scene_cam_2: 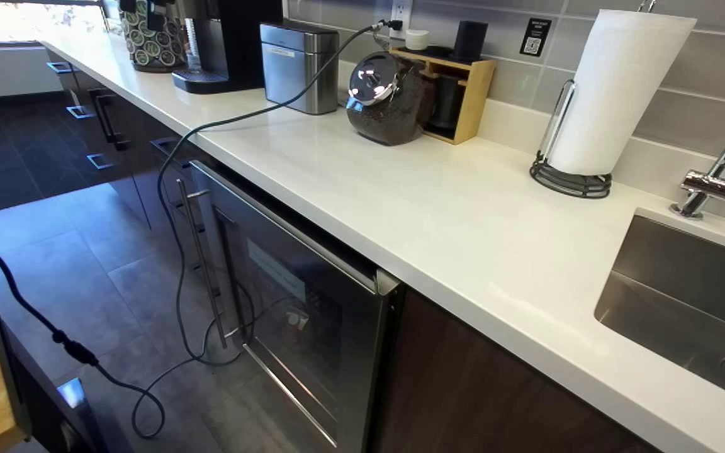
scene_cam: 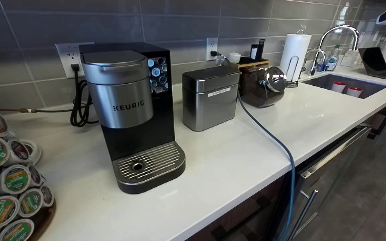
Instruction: Open the bin
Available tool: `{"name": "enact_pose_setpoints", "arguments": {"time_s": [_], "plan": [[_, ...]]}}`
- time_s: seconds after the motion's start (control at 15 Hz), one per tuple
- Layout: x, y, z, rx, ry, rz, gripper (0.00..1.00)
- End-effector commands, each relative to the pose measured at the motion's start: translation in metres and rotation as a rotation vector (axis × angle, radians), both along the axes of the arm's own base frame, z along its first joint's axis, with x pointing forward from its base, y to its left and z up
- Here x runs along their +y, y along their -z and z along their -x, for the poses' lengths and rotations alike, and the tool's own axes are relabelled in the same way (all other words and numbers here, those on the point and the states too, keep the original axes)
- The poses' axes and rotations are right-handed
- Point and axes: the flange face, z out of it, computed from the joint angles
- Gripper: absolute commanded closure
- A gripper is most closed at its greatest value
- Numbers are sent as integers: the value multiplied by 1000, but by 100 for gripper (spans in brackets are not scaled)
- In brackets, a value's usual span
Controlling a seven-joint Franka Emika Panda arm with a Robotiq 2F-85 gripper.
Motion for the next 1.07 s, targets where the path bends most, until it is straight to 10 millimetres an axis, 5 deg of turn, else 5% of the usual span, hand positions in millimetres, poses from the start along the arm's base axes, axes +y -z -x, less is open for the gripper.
{"name": "enact_pose_setpoints", "arguments": {"time_s": [0.0,0.87,1.0], "plan": [[0,0,0,1,0,0,0],[0,0,0,1,0,0,0],[22,0,-16,-58,2,-19,0]]}}
